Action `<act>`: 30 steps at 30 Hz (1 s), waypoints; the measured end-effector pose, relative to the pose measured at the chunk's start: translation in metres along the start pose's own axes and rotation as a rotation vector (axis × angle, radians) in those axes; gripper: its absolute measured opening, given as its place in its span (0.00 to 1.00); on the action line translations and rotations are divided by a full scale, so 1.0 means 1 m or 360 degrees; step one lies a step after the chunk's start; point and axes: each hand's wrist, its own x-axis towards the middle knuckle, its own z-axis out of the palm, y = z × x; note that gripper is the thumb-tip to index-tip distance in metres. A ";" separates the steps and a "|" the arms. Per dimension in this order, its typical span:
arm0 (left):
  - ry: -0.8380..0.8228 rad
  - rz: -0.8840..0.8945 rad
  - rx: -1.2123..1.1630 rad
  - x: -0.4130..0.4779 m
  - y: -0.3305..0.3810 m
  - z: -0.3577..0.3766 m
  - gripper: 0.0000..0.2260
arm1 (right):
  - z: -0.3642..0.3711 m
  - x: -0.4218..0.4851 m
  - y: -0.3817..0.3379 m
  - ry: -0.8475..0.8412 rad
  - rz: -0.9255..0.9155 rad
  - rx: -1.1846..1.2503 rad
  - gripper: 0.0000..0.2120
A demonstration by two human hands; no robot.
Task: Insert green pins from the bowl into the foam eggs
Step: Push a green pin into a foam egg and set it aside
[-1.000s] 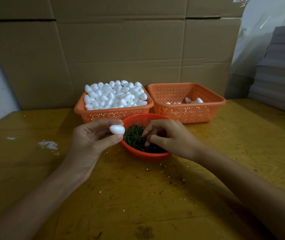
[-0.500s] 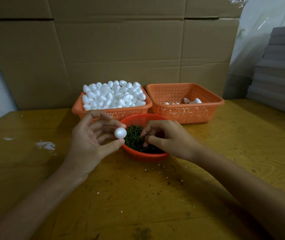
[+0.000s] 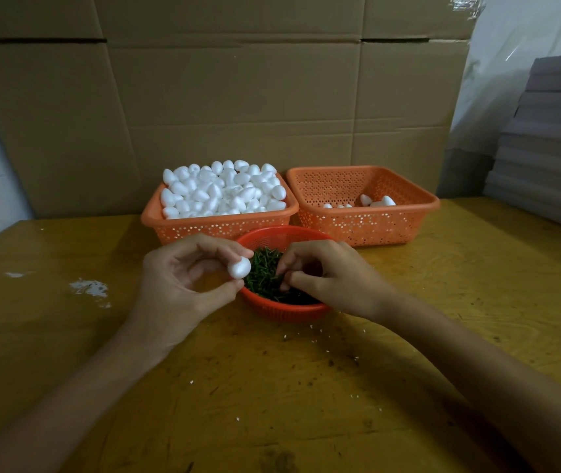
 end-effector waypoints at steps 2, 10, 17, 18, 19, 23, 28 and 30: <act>-0.0018 0.0035 0.0051 0.000 -0.002 -0.001 0.16 | 0.000 0.000 0.000 0.0003 -0.0003 0.0002 0.06; -0.0061 0.0048 0.0106 -0.002 -0.001 0.000 0.15 | 0.001 0.001 0.000 0.0011 -0.0003 -0.0026 0.06; -0.0103 0.0080 0.0211 -0.001 0.002 0.001 0.16 | 0.001 0.000 -0.002 0.0004 0.0014 -0.0019 0.06; -0.0108 0.0088 0.0227 -0.001 0.002 0.000 0.16 | 0.001 -0.001 -0.003 0.0001 0.0014 -0.0020 0.06; -0.0112 0.0094 0.0241 -0.001 0.002 0.000 0.16 | 0.001 -0.001 -0.003 0.0000 0.0012 -0.0021 0.06; -0.0107 0.0063 0.0270 -0.001 0.001 0.000 0.16 | 0.001 -0.002 -0.004 0.0010 0.0005 -0.0010 0.07; -0.0054 -0.0003 0.0240 -0.002 0.004 0.001 0.14 | 0.002 -0.003 -0.004 0.0013 -0.0011 -0.0013 0.07; -0.0041 -0.0031 0.0226 -0.002 0.004 0.002 0.14 | 0.002 -0.003 -0.004 0.0015 -0.0021 -0.0018 0.07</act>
